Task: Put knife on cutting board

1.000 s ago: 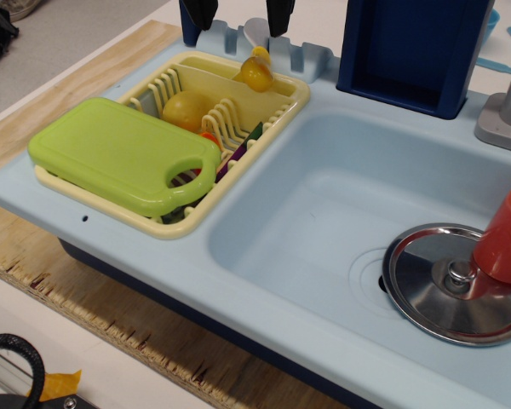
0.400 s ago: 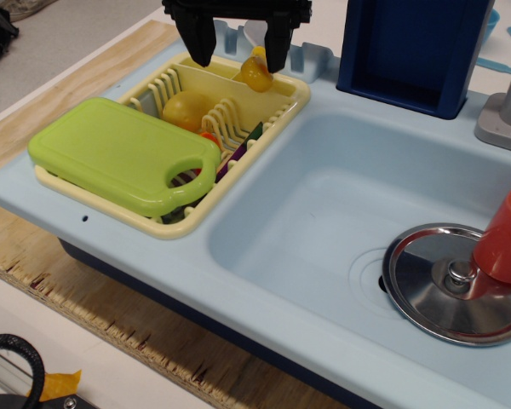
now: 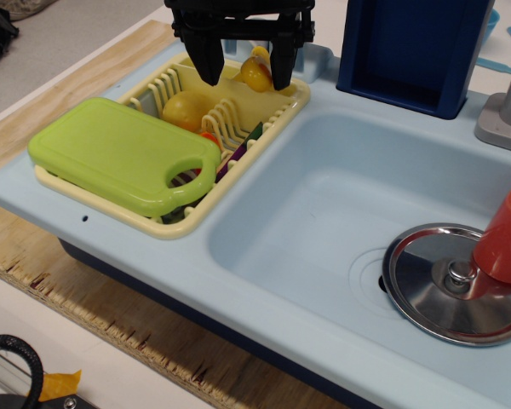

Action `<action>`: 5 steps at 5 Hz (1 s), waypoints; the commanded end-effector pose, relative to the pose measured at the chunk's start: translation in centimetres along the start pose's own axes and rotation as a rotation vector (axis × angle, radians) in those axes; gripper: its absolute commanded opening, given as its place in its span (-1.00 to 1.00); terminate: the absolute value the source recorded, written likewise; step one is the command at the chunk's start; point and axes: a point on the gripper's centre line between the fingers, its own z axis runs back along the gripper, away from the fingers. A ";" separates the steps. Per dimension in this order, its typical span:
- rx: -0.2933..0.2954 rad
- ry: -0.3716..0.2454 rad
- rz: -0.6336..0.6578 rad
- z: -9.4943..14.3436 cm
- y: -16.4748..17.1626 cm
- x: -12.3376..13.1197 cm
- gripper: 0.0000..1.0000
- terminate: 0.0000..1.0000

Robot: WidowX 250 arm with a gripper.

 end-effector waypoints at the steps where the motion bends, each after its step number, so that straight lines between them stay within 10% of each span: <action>1: -0.011 -0.024 0.000 -0.1 0.3 1.6 1.00 -1.00; 2: -0.001 -0.019 0.020 -0.7 0.1 1.6 -1.00 -1.00; 5: 0.065 -0.034 0.074 3.5 -1.9 -0.2 -1.00 -1.00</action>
